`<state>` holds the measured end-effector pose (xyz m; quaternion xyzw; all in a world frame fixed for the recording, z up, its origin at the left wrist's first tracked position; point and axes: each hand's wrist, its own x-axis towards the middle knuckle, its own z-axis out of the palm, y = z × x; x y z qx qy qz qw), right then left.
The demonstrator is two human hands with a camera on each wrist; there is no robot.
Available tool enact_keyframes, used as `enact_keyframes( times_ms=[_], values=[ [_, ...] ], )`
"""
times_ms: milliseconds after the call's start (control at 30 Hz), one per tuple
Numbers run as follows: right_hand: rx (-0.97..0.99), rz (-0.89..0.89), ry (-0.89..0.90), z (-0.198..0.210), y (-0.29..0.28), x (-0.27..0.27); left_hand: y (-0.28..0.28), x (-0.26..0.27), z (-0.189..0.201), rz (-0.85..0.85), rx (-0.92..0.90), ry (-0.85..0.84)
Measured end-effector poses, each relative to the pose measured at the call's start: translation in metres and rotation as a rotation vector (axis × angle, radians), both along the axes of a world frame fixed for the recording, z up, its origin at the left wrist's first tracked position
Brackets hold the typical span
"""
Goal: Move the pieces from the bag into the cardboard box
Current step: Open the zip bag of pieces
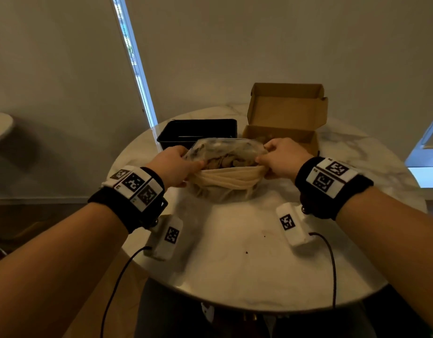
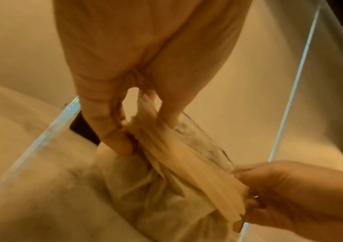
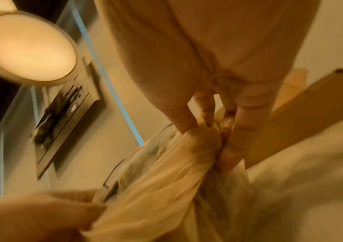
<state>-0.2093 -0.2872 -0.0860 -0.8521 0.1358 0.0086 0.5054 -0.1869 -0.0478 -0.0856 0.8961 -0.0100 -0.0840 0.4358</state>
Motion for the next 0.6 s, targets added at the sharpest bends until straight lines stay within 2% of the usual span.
enact_keyframes(
  times_ms=[33, 100, 200, 267, 400, 500, 600],
  values=[
    [0.053, -0.014, -0.019, -0.001, 0.000, 0.001, 0.000, 0.002, -0.002, 0.036, -0.071, -0.020],
    [0.214, -0.041, -0.028, 0.002, 0.001, 0.000, -0.006, 0.001, 0.000, 0.106, -0.346, 0.015],
    [0.661, -0.113, -0.004, 0.018, 0.005, -0.005, -0.011, 0.000, 0.008, 0.206, -0.793, 0.143],
    [0.841, -0.141, 0.002, 0.029, 0.005, -0.005, -0.010, 0.001, 0.014, 0.241, -0.927, 0.225],
    [0.976, -0.057, 0.071, 0.037, 0.005, -0.006, -0.011, -0.002, 0.020, 0.150, -1.006, 0.360],
    [0.975, 0.055, 0.097, 0.036, 0.010, -0.006, -0.013, -0.004, 0.019, 0.127, -0.974, 0.427],
    [0.946, 0.045, 0.094, 0.031, 0.015, -0.003, -0.017, -0.004, 0.019, 0.152, -0.923, 0.460]
  ],
)
